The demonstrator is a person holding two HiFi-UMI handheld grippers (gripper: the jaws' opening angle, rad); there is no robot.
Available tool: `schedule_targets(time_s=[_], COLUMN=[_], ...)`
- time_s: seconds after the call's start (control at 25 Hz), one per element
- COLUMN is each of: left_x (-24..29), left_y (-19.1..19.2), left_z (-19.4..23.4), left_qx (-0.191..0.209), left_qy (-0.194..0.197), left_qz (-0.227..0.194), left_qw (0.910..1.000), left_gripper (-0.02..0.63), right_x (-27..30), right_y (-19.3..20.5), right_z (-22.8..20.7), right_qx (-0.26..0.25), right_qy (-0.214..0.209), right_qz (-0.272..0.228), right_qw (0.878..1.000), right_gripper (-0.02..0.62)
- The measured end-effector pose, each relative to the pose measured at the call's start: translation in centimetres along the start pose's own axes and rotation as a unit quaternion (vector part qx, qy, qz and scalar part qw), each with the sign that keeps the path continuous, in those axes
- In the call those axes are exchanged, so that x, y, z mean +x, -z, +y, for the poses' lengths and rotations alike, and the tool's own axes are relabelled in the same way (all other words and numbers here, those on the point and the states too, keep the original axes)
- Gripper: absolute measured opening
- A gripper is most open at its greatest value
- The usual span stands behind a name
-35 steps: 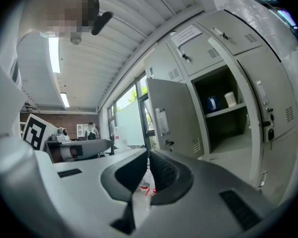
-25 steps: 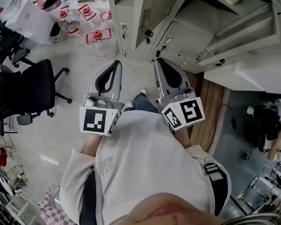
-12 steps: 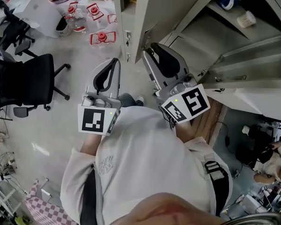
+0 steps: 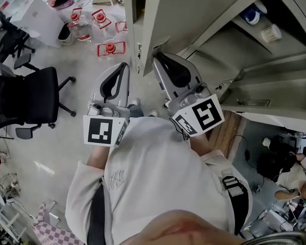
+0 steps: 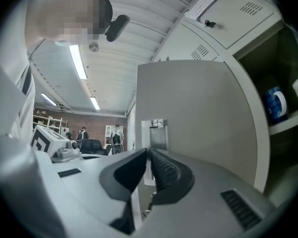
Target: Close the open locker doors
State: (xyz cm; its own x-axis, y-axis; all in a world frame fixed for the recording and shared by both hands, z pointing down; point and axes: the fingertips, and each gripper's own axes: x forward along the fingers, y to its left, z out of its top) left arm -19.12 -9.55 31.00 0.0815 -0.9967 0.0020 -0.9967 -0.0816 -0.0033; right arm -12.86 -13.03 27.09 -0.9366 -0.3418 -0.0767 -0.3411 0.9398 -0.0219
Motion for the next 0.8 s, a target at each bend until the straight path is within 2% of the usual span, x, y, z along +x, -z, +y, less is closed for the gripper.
schedule_targets(time_s=[0.28,0.56,0.8], left_x=[2.2,3.9,4.7], left_y=[-1.4,-1.0,-0.8], left_z=[4.9,8.6,10.1], left_qx=[0.009,0.002,-0.009], left_qy=[0.012,0.024,0.041], left_qz=[-0.009,0.000,0.000], left_qw=[0.9998,0.9997,0.9991], left_gripper=[0.002,0.002,0.002], right_x=[6.7,13.0,15.9], right_y=[0.4,1.0,1.2], right_z=[-2.1,-6.4,-9.8], right_qx=[-0.021,-0.060,-0.071], right_qy=[0.039,0.116,0.170], right_qz=[0.014,0.016,0.023], right_qw=[0.999,0.991,0.983], right_gripper=[0.031,0.029,0.029])
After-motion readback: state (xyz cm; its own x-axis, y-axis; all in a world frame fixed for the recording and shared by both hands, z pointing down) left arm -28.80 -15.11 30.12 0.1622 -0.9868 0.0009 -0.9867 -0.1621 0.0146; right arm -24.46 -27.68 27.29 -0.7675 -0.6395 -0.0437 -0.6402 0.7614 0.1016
